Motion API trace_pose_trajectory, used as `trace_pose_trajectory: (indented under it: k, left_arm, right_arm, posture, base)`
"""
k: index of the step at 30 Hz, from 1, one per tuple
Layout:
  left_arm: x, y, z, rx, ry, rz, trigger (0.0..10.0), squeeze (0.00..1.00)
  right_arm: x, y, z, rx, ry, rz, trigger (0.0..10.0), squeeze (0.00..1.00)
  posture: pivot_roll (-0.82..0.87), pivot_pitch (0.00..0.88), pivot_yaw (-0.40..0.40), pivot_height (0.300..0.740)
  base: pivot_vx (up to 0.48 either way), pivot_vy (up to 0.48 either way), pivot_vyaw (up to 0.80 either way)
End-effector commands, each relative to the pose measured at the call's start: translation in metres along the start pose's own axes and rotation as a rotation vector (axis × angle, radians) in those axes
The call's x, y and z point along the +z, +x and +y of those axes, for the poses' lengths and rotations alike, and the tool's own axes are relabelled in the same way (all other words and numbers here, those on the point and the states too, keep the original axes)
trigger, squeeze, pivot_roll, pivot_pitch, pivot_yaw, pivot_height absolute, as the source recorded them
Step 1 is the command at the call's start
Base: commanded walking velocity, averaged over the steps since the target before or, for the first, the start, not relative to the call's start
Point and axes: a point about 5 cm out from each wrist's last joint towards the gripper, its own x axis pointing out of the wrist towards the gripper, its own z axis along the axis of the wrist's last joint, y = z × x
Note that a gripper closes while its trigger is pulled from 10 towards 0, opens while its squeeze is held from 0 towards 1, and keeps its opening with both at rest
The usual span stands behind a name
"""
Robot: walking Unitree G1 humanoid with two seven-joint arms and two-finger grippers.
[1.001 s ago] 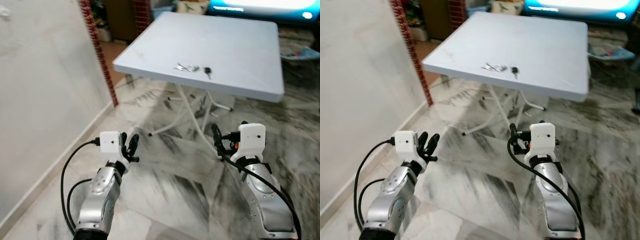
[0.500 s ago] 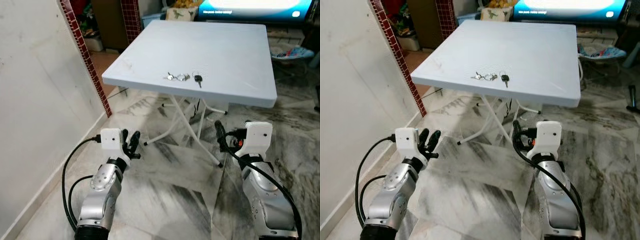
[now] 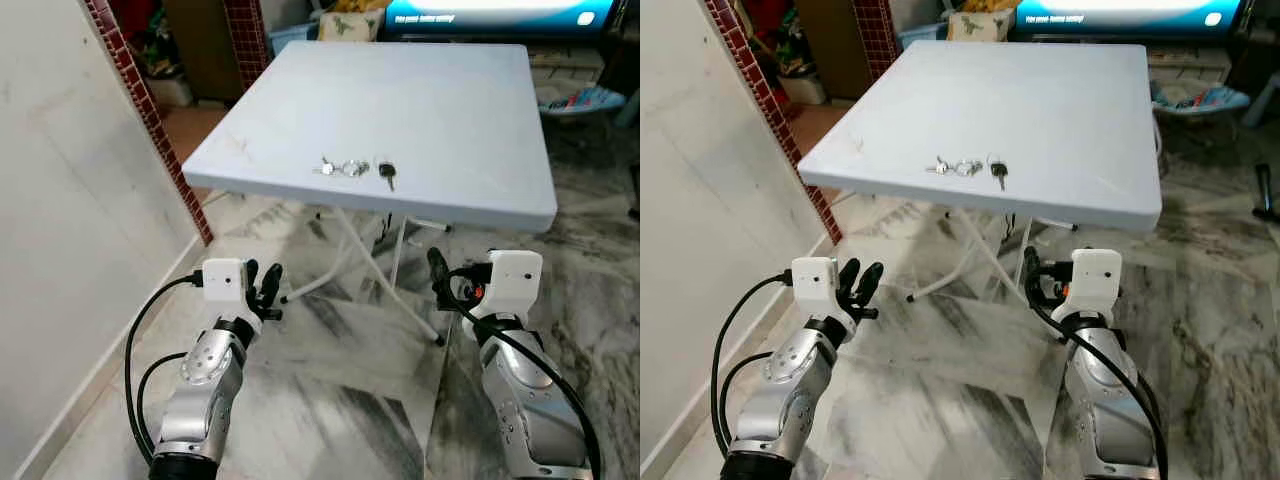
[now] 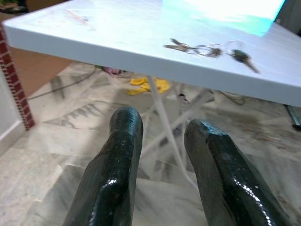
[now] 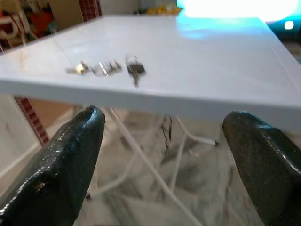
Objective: Hang keys on a hook
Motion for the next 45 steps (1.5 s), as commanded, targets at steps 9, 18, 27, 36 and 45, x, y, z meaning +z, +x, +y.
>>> trace_pose_trajectory:
  k: [9,18,27,36,45]
  left_arm:
    - [0.0,-0.001,0.006,0.015,0.0,0.002,10.0,0.0]
    - [0.001,0.0,0.005,0.01,-0.002,0.0,10.0,0.0]
    - [0.001,-0.001,0.004,0.007,-0.002,0.003,10.0,0.0]
    - [0.0,-0.002,0.004,0.008,-0.002,0.005,10.0,0.0]
    - [-0.004,-0.005,0.008,0.013,0.005,0.028,10.0,0.0]
  right_arm:
    - [-0.001,0.001,0.005,0.017,0.001,0.006,10.0,0.0]
    - [-0.004,0.0,0.005,0.024,-0.022,0.014,10.0,0.0]
    - [-0.006,-0.001,0.009,0.04,-0.028,0.014,10.0,0.0]
    - [-0.005,-0.001,0.011,0.053,-0.03,0.013,10.0,0.0]
    - [-0.003,-0.001,0.014,0.067,-0.017,0.013,10.0,0.0]
  posture:
    - [-0.14,0.082,0.072,0.74]
    - [-0.14,0.079,0.075,0.74]
    - [-0.14,0.079,0.076,0.74]
    - [-0.14,0.083,0.073,0.74]
    - [-0.13,0.085,0.073,0.74]
  base:
    - [0.369,0.0,-0.26]
    - [0.387,0.0,0.0]
    - [0.386,0.0,0.0]
    - [0.386,0.0,0.0]
    - [0.366,0.0,0.0]
